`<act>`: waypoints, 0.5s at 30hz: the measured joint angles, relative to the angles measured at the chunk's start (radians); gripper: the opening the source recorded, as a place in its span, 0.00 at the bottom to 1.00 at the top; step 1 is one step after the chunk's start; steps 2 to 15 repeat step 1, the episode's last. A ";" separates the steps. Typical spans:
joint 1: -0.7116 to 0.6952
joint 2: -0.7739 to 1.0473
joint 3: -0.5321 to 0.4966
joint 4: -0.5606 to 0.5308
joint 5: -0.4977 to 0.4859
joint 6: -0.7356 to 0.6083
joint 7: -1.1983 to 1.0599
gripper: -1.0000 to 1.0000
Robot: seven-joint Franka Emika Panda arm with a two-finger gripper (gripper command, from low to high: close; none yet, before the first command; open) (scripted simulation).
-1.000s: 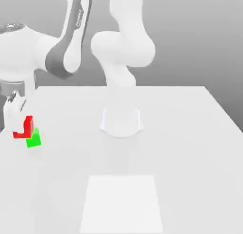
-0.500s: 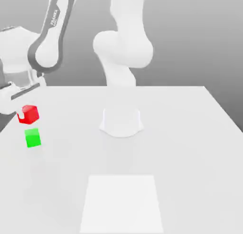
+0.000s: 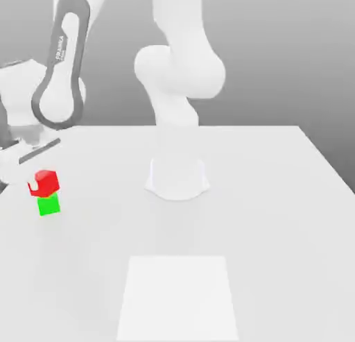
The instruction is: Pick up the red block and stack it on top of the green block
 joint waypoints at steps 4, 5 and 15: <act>-0.001 0.010 -0.001 -0.003 -0.003 0.017 0.002 0.00; -0.001 0.010 -0.001 -0.003 -0.003 0.017 0.002 0.00; -0.001 0.010 -0.001 -0.003 -0.003 0.017 0.002 0.00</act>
